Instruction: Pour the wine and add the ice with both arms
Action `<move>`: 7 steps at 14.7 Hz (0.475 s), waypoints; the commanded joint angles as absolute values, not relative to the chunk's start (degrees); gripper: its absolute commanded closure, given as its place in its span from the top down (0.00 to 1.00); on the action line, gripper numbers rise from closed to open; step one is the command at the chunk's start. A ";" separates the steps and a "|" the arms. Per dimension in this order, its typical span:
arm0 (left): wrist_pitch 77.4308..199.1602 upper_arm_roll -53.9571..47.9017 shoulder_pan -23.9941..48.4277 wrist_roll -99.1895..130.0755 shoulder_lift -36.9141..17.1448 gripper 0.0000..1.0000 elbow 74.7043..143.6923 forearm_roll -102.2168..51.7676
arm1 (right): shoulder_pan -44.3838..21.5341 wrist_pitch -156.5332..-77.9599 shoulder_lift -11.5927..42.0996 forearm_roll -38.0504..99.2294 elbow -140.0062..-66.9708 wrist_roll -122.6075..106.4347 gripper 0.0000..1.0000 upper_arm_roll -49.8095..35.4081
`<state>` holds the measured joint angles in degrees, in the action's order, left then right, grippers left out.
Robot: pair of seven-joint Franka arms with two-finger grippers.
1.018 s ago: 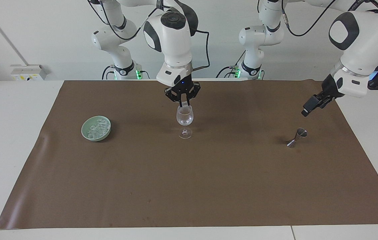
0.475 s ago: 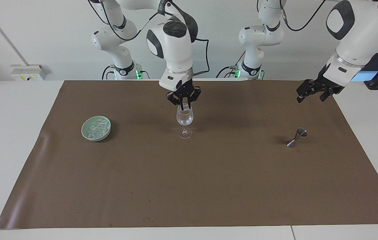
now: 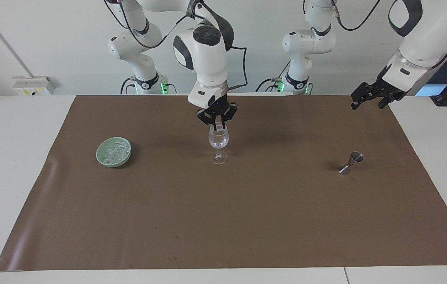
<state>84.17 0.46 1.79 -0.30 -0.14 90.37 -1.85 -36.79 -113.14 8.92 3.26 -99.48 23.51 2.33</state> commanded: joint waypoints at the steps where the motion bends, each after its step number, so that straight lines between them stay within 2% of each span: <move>1: 84.20 0.26 0.97 -1.76 1.23 1.00 92.20 -0.79 | -36.83 -113.73 7.47 2.64 -101.16 23.82 0.27 2.37; 3: 84.03 -0.70 0.53 -1.76 1.32 1.00 92.20 -0.79 | -36.83 -113.47 7.47 2.64 -101.07 23.73 0.31 2.37; 6: 85.25 -1.23 0.00 -1.84 2.37 1.00 94.65 -0.53 | -36.91 -113.29 7.47 2.64 -100.72 23.82 0.32 2.37; 7: 85.34 -1.32 0.17 -1.85 2.63 1.00 95.09 -0.53 | -36.91 -113.20 7.47 2.64 -100.72 23.82 0.35 2.46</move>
<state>84.23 -0.25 1.13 -0.77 0.09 91.61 -1.63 -36.79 -113.11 8.77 3.26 -99.49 23.51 2.33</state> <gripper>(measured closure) 0.000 0.683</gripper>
